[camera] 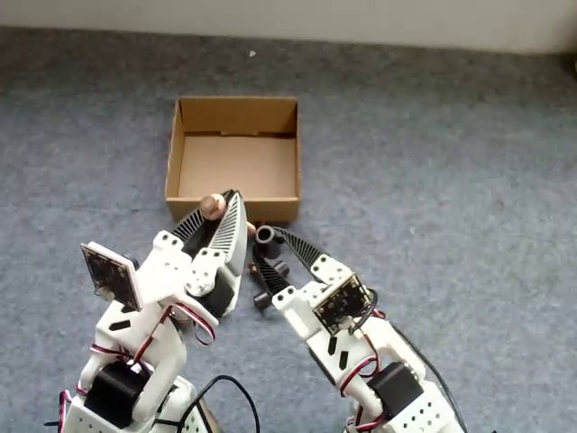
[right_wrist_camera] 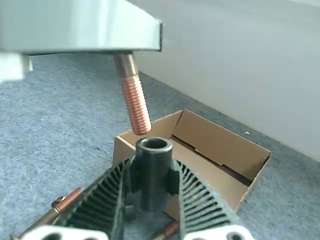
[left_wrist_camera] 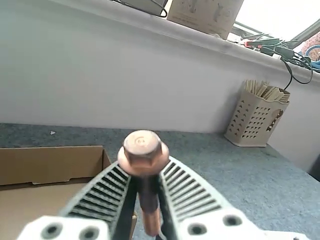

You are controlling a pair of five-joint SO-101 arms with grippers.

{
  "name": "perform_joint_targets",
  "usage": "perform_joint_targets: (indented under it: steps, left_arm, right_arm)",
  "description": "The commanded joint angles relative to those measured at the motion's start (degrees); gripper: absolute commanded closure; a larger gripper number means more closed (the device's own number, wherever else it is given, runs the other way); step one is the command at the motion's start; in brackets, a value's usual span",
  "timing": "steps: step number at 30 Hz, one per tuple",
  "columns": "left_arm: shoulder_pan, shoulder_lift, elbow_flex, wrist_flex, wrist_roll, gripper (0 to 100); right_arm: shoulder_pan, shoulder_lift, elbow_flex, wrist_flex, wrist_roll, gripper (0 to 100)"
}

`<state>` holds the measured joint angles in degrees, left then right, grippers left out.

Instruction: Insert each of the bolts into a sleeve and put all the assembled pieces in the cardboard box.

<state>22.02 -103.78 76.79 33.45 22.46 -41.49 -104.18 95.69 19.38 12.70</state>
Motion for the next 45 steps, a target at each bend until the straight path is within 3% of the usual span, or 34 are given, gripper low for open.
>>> perform_joint_targets:
  steps: [1,5,18,31,45]
  left_arm:
    - [0.7,-0.2,-1.2,-1.3,0.9,99]
    - [0.7,-0.2,0.2,-3.3,1.0,99]
    - [0.7,-0.5,0.3,-2.7,1.0,99]
    - [4.7,-0.5,-3.5,6.6,0.8,99]
    - [4.3,-0.5,-6.9,6.6,0.9,99]
  right_arm:
    - [-1.9,-1.1,8.6,-1.7,0.8,99.3]
    - [-4.1,-1.1,8.6,-1.8,5.5,99.3]
    - [-3.8,-1.1,8.6,-1.9,5.5,99.3]
    - [-1.8,-1.1,8.6,-1.9,5.5,99.3]
    - [-2.1,-1.1,8.6,-1.6,5.5,99.3]
